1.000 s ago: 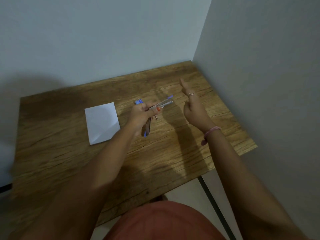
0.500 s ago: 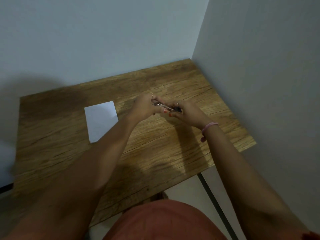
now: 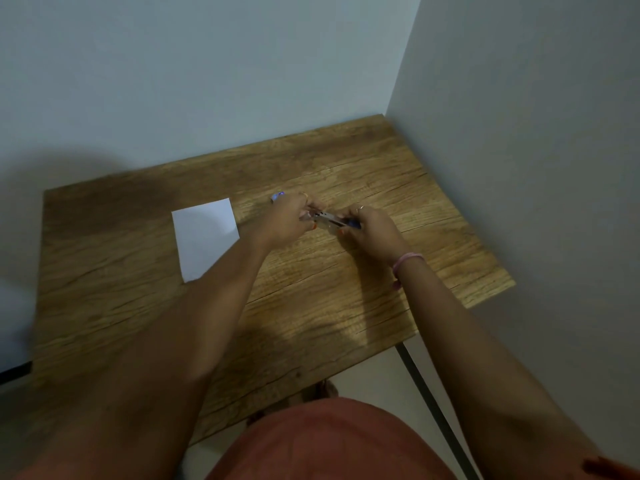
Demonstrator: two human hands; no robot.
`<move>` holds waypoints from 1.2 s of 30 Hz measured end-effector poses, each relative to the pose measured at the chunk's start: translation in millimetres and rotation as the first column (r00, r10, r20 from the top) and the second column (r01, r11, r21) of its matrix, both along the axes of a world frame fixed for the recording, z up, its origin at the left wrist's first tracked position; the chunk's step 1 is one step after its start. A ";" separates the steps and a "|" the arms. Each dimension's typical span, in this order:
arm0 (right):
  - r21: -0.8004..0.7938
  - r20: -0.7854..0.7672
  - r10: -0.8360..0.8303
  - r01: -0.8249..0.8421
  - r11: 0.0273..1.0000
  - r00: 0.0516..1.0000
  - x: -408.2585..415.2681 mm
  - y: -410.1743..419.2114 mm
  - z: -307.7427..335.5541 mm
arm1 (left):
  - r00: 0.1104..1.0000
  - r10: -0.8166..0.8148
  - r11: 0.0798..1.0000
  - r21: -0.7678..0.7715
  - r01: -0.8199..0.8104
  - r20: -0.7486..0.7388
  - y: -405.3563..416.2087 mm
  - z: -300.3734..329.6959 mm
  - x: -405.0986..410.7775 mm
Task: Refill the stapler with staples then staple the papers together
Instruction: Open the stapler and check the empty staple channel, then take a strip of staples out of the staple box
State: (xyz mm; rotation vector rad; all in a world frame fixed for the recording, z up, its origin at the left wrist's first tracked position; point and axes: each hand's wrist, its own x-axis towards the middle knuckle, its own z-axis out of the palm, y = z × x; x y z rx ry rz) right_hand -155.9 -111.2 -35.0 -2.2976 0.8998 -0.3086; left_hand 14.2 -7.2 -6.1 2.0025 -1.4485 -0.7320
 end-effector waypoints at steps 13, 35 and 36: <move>0.021 -0.015 -0.064 0.065 0.998 0.998 0.7 -0.6 -7.0 | 0.998 0.056 0.998 0.022 -0.056 -0.013 6.1 -18.0 2.4; 0.917 0.055 -0.570 0.184 0.353 0.820 -29.1 -33.0 20.1 | 0.840 0.513 0.829 -0.151 -0.538 -0.175 59.7 -57.1 -0.9; 0.911 0.044 -0.572 0.201 0.359 0.819 -29.5 -34.3 18.4 | 0.842 0.507 0.832 -0.148 -0.534 -0.185 59.2 -59.0 -2.9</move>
